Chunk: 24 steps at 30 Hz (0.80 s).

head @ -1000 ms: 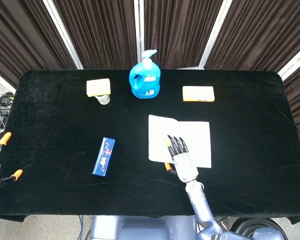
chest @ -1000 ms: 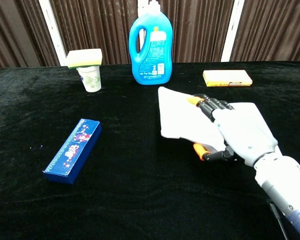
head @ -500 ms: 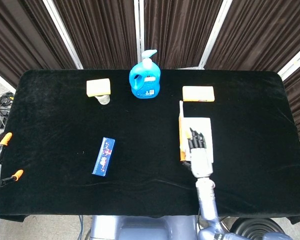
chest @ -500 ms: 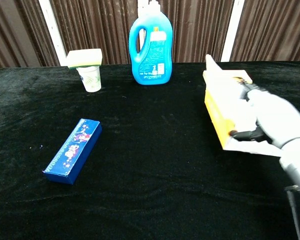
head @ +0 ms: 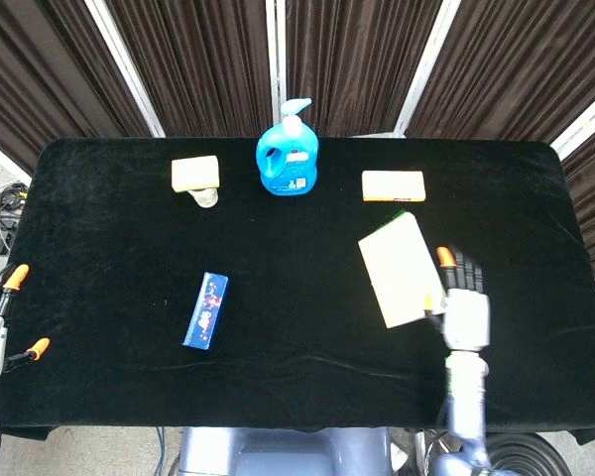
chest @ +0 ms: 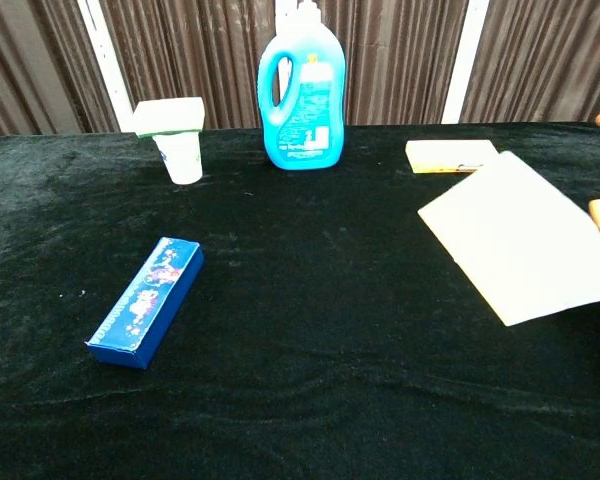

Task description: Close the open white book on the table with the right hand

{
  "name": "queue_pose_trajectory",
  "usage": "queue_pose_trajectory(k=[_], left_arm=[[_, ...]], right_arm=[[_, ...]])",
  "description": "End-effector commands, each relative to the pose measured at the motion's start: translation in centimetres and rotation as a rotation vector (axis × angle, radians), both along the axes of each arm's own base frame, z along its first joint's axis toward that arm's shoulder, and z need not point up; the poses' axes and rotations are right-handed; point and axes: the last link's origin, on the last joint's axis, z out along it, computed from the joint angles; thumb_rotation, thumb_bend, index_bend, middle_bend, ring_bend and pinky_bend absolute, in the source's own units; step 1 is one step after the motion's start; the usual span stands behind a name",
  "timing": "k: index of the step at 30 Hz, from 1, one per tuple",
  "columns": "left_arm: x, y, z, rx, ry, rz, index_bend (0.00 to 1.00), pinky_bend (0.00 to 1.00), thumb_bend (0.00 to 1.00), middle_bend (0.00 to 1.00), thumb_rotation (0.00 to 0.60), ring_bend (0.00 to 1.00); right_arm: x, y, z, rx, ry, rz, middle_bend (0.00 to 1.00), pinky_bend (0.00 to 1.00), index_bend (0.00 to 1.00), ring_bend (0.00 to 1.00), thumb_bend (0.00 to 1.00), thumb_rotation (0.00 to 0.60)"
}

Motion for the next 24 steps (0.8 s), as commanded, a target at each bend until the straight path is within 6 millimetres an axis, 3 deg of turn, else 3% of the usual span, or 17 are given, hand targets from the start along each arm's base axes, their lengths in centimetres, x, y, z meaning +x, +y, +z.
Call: queue_pose_trajectory(k=[1,10,15,24], left_arm=[[0.2,0.0,-0.1,0.001,-0.002,-0.012,0.0,0.0,0.12,0.0,0.6,0.0],[0.3,0.1,-0.1,-0.006,0.002,-0.033,0.0,0.0,0.12,0.0,0.6,0.0],[0.3,-0.1,-0.1,-0.02,0.014,-0.055,0.0,0.0,0.12,0.0,0.6,0.0],[0.4,-0.2,-0.7,-0.041,0.038,-0.079,0.0,0.0,0.12,0.0,0.6,0.0]], right_arm=[[-1.3,0.5,1.8,-0.021,-0.006,-0.021,0.0,0.0,0.0,0.0,0.39,0.6],[-2.3,2.9,4.9,0.099,0.07,0.065,0.0,0.0,0.0,0.0,0.29,0.6],[-3.5,4.8,6.7,0.235,0.285,0.109,0.0,0.0,0.0,0.0,0.2,0.6],[-3.6,7.0,8.4,0.28,0.39,0.138,0.0,0.0,0.0,0.0,0.2,0.6]])
